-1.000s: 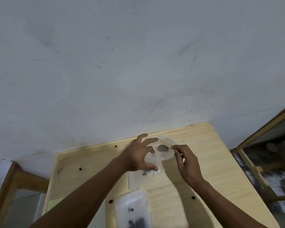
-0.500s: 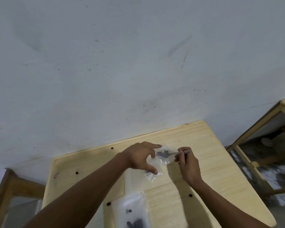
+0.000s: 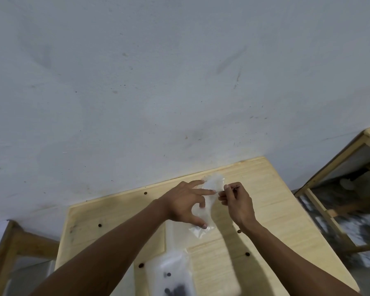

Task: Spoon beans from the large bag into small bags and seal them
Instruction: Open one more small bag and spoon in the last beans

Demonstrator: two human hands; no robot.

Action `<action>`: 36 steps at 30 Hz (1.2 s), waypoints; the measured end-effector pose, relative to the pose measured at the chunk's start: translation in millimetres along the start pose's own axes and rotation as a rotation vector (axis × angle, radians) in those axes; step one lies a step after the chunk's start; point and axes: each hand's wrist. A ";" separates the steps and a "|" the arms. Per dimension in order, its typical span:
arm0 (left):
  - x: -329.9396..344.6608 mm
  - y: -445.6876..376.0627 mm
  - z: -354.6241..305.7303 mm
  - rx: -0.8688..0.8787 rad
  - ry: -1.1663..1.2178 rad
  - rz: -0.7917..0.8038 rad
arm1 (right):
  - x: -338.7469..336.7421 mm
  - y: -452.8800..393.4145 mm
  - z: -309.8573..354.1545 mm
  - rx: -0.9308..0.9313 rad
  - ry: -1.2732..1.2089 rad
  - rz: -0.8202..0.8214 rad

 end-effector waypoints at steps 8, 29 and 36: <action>3.2 3.7 9.6 -0.259 0.058 0.022 | -4.2 -3.3 -22.2 0.156 -0.142 -0.057; -6.9 31.9 19.0 -0.041 0.187 -0.662 | 14.1 -8.0 11.9 0.013 -0.382 -0.070; -6.2 31.4 15.8 -0.095 0.198 -0.757 | 14.0 -7.1 18.5 0.013 -0.396 -0.097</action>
Point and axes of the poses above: each hand's wrist, its own y-axis away from the middle knuckle, its own x-axis out of the palm, z = x × y, and after that the axes turned 9 degrees about -z, right-handed
